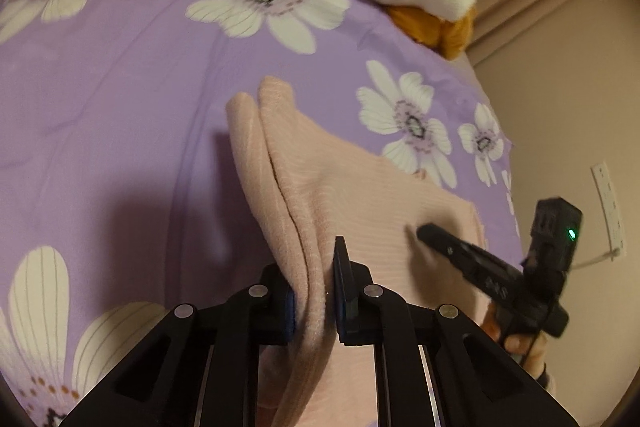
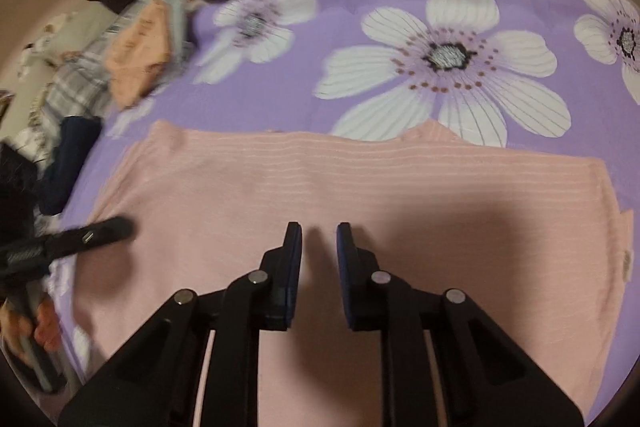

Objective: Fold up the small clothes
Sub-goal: 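Grasp the shirt side edge with the left gripper and lift it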

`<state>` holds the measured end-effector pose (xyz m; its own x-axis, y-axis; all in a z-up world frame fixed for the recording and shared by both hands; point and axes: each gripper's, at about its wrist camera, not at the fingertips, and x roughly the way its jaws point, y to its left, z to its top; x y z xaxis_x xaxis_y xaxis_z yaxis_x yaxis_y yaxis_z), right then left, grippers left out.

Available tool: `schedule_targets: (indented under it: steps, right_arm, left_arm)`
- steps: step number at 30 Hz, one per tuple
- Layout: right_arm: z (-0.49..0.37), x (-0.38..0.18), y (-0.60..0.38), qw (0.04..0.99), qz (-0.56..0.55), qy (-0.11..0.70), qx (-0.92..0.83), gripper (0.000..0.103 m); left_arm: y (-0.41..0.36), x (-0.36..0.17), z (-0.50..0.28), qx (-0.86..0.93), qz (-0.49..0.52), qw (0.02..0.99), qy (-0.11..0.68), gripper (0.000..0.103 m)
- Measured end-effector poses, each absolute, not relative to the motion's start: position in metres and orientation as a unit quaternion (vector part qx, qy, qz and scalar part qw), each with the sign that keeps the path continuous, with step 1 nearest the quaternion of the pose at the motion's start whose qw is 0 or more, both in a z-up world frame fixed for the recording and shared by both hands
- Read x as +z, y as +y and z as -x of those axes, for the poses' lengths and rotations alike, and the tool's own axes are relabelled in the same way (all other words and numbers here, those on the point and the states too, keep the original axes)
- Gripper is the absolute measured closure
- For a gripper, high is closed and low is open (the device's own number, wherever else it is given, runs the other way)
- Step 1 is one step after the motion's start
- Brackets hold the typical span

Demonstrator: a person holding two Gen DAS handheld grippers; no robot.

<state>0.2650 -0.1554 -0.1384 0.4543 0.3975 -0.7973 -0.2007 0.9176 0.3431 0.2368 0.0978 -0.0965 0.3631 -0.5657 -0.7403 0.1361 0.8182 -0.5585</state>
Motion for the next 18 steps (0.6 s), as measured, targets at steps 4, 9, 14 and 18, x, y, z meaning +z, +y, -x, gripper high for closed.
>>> schedule_targets:
  steps: [4, 9, 14, 18]
  right_arm:
    - [-0.227, -0.130, -0.151, 0.841, -0.100, 0.490, 0.206, 0.083]
    - [-0.192, -0.152, -0.139, 0.825, -0.084, 0.516, 0.215, 0.083]
    - [-0.185, -0.160, -0.141, 0.825, -0.090, 0.513, 0.218, 0.083]
    - [-0.181, -0.148, -0.161, 0.828, -0.134, 0.496, 0.225, 0.081]
  left_arm:
    - [0.086, -0.082, -0.233, -0.222, 0.180, 0.808, 0.515, 0.091]
    - [0.070, -0.072, -0.229, -0.211, 0.151, 0.817, 0.515, 0.091]
    - [0.056, -0.065, -0.226, -0.199, 0.131, 0.822, 0.517, 0.091]
    - [0.039, -0.053, -0.223, -0.199, 0.111, 0.827, 0.514, 0.091]
